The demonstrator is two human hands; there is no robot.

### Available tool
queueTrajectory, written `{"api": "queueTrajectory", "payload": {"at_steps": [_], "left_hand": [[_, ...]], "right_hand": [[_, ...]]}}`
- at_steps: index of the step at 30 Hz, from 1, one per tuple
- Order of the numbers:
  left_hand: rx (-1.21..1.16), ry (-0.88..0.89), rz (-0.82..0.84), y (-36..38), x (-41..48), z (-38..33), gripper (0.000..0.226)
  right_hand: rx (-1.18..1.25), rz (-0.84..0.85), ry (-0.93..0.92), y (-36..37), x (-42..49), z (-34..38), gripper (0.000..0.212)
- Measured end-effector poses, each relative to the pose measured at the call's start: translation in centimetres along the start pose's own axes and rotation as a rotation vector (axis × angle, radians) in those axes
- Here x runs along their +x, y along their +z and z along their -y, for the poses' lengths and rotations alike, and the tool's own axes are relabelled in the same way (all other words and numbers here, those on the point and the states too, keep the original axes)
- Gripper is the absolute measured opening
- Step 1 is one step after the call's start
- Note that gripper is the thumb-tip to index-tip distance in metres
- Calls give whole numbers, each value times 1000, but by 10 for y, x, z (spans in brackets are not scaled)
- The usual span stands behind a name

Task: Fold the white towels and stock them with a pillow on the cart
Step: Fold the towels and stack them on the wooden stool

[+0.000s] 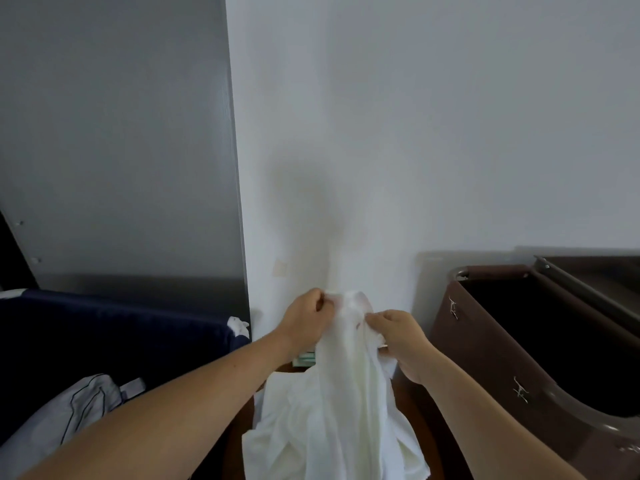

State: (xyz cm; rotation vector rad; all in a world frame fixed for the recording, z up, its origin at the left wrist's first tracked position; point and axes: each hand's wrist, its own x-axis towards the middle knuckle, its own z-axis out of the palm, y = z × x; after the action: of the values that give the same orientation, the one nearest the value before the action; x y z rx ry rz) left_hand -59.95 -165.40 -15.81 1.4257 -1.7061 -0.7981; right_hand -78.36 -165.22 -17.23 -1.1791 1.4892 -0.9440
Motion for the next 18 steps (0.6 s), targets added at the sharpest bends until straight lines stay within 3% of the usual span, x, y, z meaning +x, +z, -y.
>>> {"api": "queueTrajectory", "payload": {"at_steps": [4,7,11,13,15,18], "left_hand": [[10,1,-111,10,6,-10,25],[-17,6,4,22,4,-14,27],[-417,-151,148,33,-13,-15,29],[-517,-171,216,36,-19,-12,42],[-441,-143,262,35,-24,-11,38],[-293,-167,110,28,-23,-9,24]], "right_hand": [[-93,28,-131,7,-4,10,33],[-203,-39,-248,12,-8,19,33],[-251,-182,-306,12,-9,24,18],[-270,-218,-302,10,-10,23,13],[-278,-201,-296,7,-11,23,15],[-180,-96,-258,4,-17,18,30]]}}
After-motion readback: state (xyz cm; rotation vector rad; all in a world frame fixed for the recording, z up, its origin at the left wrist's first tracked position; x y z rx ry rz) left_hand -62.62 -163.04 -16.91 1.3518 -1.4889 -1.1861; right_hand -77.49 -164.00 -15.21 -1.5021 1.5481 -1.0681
